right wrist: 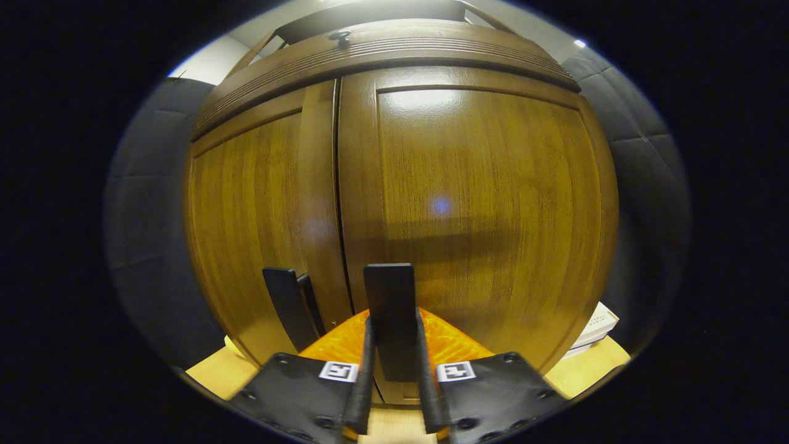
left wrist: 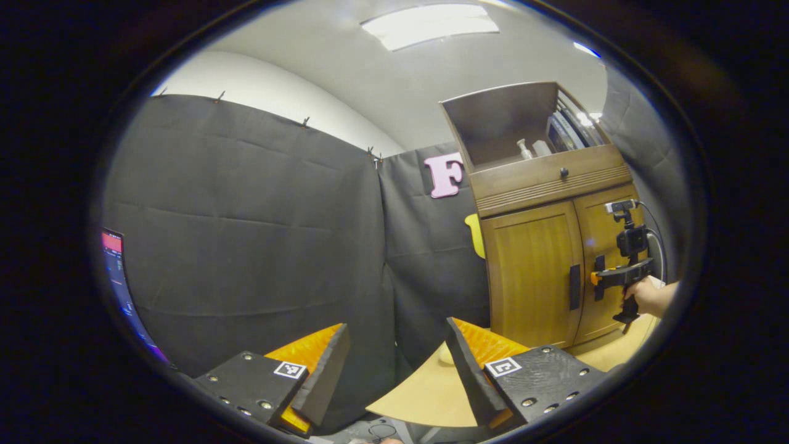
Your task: Open the right door of the double-door shoe cabinet with the right hand, and open the left door with the left hand.
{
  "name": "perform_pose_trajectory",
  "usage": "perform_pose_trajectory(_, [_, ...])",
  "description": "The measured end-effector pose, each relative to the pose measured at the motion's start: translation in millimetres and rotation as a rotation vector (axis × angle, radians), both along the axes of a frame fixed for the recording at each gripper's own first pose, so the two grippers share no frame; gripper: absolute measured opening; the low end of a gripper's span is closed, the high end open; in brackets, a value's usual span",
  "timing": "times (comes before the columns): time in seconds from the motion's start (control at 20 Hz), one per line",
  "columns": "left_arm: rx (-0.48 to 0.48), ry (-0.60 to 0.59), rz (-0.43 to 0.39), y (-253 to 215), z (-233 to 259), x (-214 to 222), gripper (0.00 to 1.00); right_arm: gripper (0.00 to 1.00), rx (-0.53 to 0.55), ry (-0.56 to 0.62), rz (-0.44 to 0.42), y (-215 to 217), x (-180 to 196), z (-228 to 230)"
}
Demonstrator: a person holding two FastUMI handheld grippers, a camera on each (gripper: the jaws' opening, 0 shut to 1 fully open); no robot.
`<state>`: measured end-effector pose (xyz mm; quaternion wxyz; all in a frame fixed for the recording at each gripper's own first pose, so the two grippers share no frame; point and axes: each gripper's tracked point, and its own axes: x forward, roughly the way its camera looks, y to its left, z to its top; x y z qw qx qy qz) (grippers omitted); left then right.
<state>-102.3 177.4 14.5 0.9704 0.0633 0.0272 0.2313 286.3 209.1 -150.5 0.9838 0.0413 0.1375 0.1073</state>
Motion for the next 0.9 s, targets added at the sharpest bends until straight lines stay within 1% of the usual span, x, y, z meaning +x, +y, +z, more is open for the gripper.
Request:
perform_pose_trajectory(0.15, [-0.002, -0.003, -0.013, 0.2, 0.1, -0.6, 0.91, 0.12, 0.003, 0.01, 0.004, 0.3, -2.6, -0.4])
perform_pose_trajectory(0.2, [-0.003, -0.005, -0.018, -0.2, 0.8, -0.1, 0.91, 0.15, 0.006, 0.006, 0.005, -1.0, -3.0, 0.8])
perform_pose_trajectory(0.25, [-0.004, -0.009, -0.026, -0.3, 0.8, 0.3, 0.91, 0.12, 0.007, 0.009, 0.009, -1.2, -6.5, 1.2])
perform_pose_trajectory(0.4, [-0.004, -0.015, -0.047, -0.8, -0.3, 4.0, 0.92, 0.12, 0.027, 0.005, 0.019, -3.3, -16.9, 3.6])
perform_pose_trajectory(0.45, [-0.008, -0.017, -0.056, -1.4, -1.6, 4.9, 0.92, 0.17, 0.03, 0.003, 0.025, -4.0, -20.8, 4.6])
perform_pose_trajectory(0.65, [-0.025, -0.022, -0.107, -2.8, -9.0, 14.8, 0.92, 0.11, 0.037, 0.005, 0.053, -9.7, -39.4, 6.6])
perform_pose_trajectory(0.75, [-0.032, -0.028, -0.135, -5.6, -10.4, 20.1, 0.92, 0.12, 0.039, 0.006, 0.068, -12.8, -46.7, 8.8])
perform_pose_trajectory(0.8, [-0.037, -0.03, -0.149, -7.1, -10.6, 21.8, 0.92, 0.15, 0.04, 0.007, 0.076, -13.4, -49.5, 9.8])
perform_pose_trajectory(0.85, [-0.041, -0.033, -0.164, -9.4, -9.6, 21.2, 0.92, 0.15, 0.044, 0.008, 0.084, -14.9, -53.0, 11.4])
perform_pose_trajectory(0.9, [-0.045, -0.035, -0.177, -11.3, -8.2, 22.2, 0.92, 0.12, 0.051, 0.009, 0.092, -17.3, -59.1, 11.7])
